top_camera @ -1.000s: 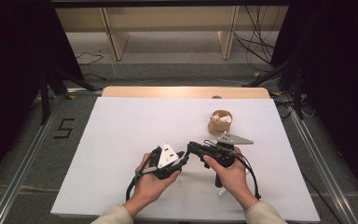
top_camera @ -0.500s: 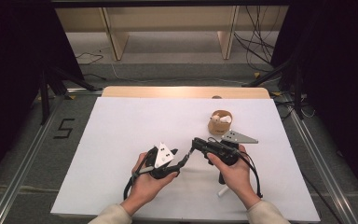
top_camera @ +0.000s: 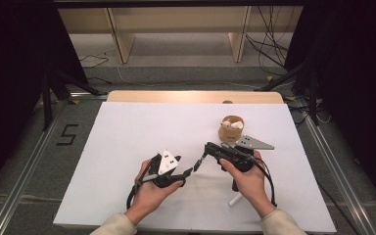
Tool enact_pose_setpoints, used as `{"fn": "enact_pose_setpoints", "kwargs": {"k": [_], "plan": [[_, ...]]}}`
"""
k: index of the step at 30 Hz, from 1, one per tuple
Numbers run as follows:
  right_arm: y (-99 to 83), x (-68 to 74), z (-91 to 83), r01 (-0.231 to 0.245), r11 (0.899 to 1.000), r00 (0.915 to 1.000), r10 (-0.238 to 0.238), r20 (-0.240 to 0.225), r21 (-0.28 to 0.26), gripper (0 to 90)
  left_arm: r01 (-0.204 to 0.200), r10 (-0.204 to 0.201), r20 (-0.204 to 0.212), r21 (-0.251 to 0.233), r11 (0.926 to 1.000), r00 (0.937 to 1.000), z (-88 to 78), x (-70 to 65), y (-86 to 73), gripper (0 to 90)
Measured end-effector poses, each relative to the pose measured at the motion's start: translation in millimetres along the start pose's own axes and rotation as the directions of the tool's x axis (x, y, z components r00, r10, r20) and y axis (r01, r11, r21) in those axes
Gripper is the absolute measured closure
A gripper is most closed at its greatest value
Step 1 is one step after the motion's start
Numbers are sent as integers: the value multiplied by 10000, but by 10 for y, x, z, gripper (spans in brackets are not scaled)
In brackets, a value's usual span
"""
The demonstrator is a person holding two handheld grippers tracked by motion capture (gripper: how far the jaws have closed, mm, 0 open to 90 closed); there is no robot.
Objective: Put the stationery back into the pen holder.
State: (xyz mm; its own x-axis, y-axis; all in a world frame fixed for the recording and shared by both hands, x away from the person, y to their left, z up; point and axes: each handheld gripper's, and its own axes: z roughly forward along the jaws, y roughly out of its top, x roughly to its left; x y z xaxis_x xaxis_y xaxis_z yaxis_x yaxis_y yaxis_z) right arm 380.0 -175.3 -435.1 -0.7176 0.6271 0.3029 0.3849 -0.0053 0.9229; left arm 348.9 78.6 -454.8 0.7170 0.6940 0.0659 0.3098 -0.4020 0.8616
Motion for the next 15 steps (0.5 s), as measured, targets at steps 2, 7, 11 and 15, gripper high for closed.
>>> {"fn": "enact_pose_setpoints", "kwargs": {"k": [2, 7, 11, 15], "plan": [[8, -11, -11, -1, 10000, 10000, 1, 60, -39, 806, 12, -12, 5, 14, 10000, 10000, 2, 2, -5, 419], [32, -38, -39, 39, 9999, 9997, -36, 223, -142, 806, 7, -6, -17, 71, 10000, 10000, 7, 9, -13, 404], [54, -66, -66, 30, 9997, 9994, -22, 342, -233, 806, 59, -57, -153, 86, 9999, 9999, 8, 18, -23, 372], [75, -106, -99, 51, 9995, 9987, -36, 518, -301, 806, 103, -101, -159, 162, 9998, 9998, -4, 36, -40, 362]]}}
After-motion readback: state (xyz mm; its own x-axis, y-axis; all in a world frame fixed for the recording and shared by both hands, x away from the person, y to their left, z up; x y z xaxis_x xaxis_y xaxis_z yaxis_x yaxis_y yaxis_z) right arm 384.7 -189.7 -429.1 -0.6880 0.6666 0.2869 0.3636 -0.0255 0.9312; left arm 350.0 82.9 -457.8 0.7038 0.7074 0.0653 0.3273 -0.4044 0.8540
